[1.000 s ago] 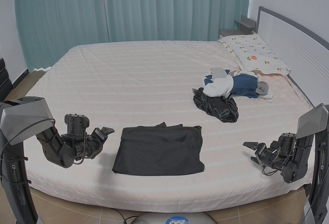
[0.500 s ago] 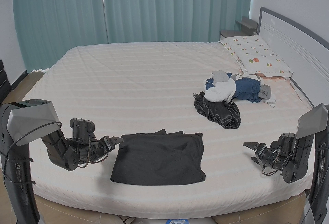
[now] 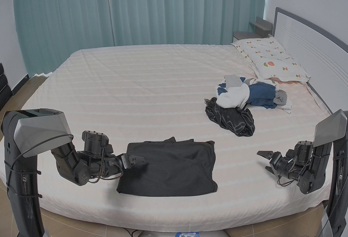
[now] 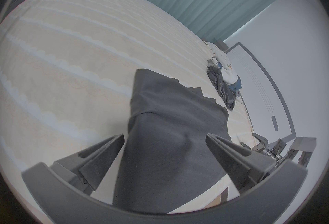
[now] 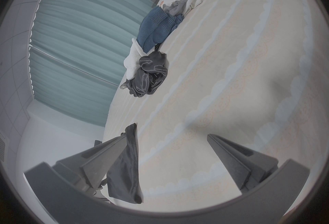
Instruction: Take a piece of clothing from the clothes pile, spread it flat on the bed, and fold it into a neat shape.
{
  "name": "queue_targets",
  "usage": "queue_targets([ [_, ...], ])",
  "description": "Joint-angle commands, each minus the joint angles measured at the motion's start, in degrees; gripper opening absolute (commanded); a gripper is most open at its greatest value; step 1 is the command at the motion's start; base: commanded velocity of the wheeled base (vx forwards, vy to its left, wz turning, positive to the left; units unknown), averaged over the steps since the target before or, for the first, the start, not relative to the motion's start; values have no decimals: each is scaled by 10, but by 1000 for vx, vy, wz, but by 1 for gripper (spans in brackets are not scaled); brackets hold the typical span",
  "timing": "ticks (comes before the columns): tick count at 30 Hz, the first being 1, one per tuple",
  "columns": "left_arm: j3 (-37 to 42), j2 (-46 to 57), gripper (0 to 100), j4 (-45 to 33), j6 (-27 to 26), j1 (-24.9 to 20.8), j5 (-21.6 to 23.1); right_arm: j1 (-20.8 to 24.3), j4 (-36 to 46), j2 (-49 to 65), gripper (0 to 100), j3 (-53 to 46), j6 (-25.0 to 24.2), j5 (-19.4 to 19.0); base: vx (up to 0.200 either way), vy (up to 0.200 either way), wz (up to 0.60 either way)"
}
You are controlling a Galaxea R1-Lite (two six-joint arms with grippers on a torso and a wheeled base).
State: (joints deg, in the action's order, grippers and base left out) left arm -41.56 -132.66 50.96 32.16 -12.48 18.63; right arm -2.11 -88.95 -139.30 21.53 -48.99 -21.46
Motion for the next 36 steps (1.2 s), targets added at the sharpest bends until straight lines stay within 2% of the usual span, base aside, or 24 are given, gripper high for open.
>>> queue_targets([
  [1, -17, -19, 100, 1, -2, -14, -4, 0, -8, -1, 100, 0, 2, -1, 0, 0, 0],
  [2, -19, -21, 0, 1, -3, -14, -4, 0, -8, -1, 100, 0, 2, -1, 0, 0, 0],
  [11, -12, -17, 0, 2, 13, 0, -14, 0, -8, -1, 100, -2, 3, -3, 0, 0, 0],
  [27, 11, -10, 0, 3, 14, -1, -15, 0, -8, -1, 100, -2, 3, -3, 0, 0, 0],
  [30, 9, -10, 0, 3, 26, -1, -15, 0, -8, -1, 100, -2, 3, -3, -200, 0, 0],
  [36, 7, -9, 0, 4, 27, -1, -15, 0, -8, -1, 100, -2, 3, -3, 0, 0, 0],
])
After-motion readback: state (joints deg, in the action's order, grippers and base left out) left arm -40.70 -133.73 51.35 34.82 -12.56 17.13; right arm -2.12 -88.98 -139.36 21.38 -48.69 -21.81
